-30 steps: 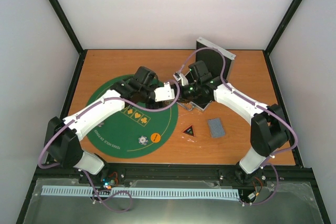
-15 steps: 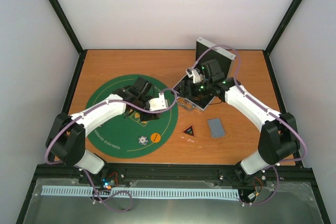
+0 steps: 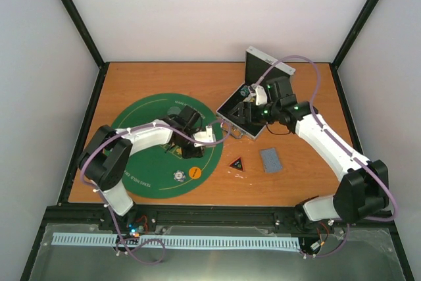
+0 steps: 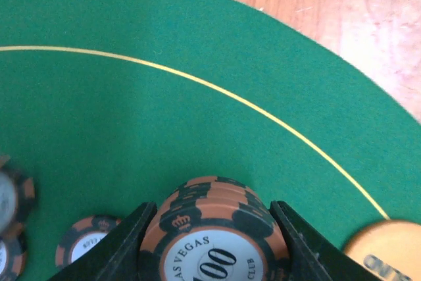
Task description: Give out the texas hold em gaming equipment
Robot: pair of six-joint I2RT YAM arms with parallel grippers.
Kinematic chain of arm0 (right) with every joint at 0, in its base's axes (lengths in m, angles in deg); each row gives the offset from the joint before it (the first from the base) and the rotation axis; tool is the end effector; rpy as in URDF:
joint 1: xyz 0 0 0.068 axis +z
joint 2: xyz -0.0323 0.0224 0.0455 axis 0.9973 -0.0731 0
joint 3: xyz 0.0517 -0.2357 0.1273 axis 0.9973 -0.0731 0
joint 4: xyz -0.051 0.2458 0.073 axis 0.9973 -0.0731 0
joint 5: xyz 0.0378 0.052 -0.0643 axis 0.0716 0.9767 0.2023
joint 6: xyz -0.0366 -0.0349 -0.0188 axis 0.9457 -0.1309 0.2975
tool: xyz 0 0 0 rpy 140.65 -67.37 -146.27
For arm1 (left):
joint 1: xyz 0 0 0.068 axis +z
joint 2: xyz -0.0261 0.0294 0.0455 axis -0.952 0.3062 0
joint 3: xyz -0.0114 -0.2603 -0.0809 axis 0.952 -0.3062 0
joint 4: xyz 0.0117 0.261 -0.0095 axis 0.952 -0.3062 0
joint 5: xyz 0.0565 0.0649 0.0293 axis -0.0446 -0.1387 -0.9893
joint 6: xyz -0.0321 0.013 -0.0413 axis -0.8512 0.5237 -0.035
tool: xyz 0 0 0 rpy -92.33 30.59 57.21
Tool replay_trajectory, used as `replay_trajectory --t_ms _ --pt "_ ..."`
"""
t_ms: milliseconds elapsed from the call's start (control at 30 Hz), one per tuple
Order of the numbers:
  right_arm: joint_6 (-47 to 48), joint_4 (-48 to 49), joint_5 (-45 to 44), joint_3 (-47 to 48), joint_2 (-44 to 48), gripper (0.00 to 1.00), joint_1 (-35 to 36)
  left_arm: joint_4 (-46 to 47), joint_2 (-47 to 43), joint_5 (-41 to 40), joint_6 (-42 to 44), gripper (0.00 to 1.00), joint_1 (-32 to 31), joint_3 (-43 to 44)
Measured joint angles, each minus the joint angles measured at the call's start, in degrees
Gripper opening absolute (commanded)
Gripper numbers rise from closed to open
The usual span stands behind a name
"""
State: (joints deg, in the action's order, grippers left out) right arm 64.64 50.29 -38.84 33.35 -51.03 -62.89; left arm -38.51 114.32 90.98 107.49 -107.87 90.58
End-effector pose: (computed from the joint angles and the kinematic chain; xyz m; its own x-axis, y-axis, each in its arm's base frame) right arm 0.2669 0.1342 0.2953 -0.8711 -0.0175 -0.4907 -0.3711 0.6780 0.6345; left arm 0.2485 -0.1900 0.1634 -0.1805 0.8941 -0.4100 0.9774 0.2098 0.0272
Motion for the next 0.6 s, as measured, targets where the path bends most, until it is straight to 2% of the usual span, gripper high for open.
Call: replay_trajectory --t_ms 200,600 --pt "1.0 -1.3 -1.8 -0.9 1.8 0.84 -0.8 3.2 4.2 -1.2 0.7 0.01 -0.6 -0.1" --pt "1.9 -2.6 -2.9 -1.6 1.8 0.84 -0.8 5.9 4.0 1.1 3.8 0.01 -1.9 -1.1"
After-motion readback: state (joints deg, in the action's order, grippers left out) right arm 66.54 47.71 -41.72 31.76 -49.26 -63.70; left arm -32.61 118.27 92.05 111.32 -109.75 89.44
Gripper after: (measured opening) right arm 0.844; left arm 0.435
